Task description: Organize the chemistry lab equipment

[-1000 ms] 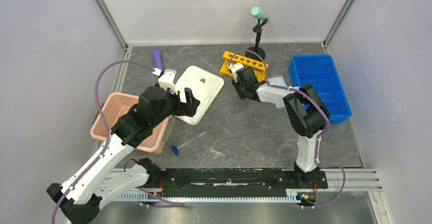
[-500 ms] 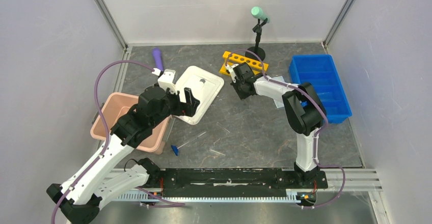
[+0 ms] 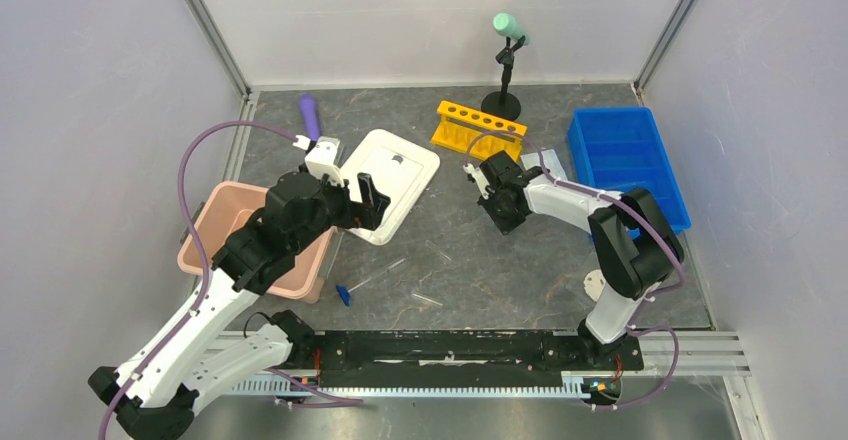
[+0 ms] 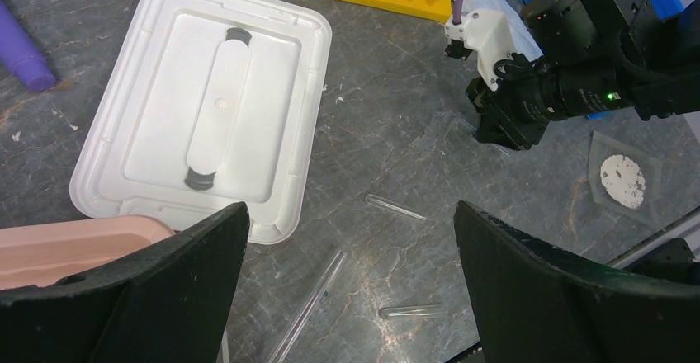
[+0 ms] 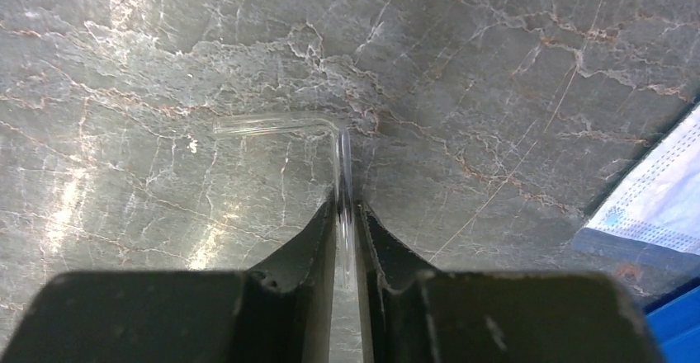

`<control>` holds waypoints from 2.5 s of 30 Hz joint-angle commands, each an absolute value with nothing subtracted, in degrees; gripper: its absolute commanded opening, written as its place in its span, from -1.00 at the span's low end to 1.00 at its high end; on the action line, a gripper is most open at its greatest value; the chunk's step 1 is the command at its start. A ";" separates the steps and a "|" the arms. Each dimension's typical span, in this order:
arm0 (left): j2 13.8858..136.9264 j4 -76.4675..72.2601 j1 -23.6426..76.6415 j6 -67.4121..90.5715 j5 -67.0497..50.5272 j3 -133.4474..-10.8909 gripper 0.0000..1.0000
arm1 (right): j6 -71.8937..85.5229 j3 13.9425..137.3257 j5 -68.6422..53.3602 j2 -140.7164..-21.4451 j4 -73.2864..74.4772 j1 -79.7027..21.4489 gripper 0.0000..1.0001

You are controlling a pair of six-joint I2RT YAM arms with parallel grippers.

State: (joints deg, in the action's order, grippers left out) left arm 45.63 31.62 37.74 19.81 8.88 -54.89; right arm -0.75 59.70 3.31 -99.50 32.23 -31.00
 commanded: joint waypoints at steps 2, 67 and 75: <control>45.05 30.10 37.88 17.16 9.45 -54.54 0.99 | -1.21 58.99 0.16 -102.90 37.27 -30.79 -0.55; 45.87 30.32 37.88 17.39 9.19 -54.45 0.99 | 33.04 49.58 -4.09 -68.71 15.80 11.45 -0.78; 46.00 30.33 37.88 17.49 8.91 -54.49 0.99 | 39.90 41.74 -3.04 -64.26 12.10 20.62 -0.77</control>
